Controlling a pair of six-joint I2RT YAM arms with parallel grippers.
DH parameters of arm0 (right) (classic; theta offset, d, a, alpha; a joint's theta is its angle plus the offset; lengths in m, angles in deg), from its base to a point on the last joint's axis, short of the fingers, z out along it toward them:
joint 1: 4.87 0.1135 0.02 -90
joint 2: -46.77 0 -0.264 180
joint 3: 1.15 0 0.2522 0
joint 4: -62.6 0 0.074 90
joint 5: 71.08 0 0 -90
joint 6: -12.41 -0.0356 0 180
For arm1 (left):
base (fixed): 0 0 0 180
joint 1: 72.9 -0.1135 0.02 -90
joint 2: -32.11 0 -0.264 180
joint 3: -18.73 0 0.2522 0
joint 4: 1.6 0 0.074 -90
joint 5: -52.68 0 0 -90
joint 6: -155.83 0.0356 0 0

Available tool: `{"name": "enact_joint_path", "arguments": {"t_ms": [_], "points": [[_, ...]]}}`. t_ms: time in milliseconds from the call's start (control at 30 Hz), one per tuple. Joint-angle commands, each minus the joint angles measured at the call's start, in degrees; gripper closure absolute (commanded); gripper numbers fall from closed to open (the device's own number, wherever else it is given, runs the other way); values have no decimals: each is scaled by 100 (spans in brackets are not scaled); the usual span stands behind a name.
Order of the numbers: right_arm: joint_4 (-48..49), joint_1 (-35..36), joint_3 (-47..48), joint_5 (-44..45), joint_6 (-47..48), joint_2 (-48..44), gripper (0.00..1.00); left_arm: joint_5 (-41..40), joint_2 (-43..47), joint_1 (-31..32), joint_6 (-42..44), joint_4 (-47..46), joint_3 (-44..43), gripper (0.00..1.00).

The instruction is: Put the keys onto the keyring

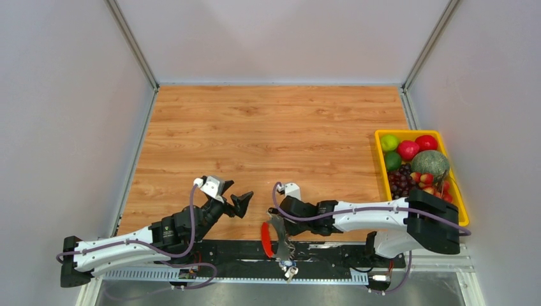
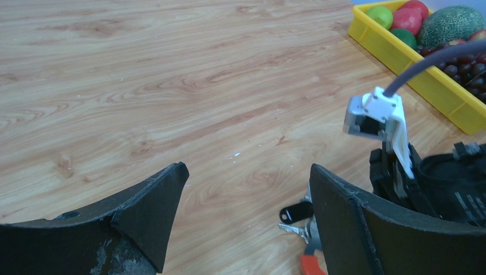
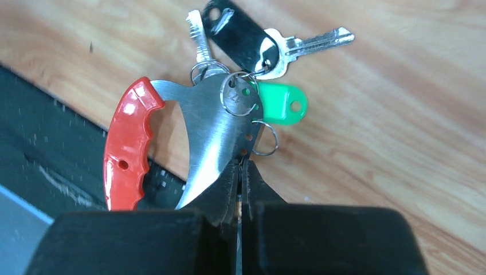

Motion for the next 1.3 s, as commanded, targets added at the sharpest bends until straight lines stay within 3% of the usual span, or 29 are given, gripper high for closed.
{"name": "enact_joint_path", "arguments": {"t_ms": [0,267,400,467,733,900,1133,1267], "points": [[706,-537,-202,469,-480,-54,100,-61,38,3,-49,-61,21,11],[1416,-1450,281,976,-355,50,100,-127,5,0,-39,-49,17,11],[955,-1493,957,1066,93,244,100,-150,40,1,-41,11,8,11],[926,-1488,1132,750,296,66,100,-156,116,6,-33,45,4,11],[133,-1514,1459,1262,907,-799,100,67,400,0,30,30,62,11],[93,-1521,1713,504,1313,-1122,100,470,551,6,146,-135,139,11],[-233,-1505,2197,-449,1523,-1323,100,1847,491,1,433,-756,34,10],[-292,-1461,2315,-622,1705,-1430,100,1922,159,5,445,-698,-393,2]]}}
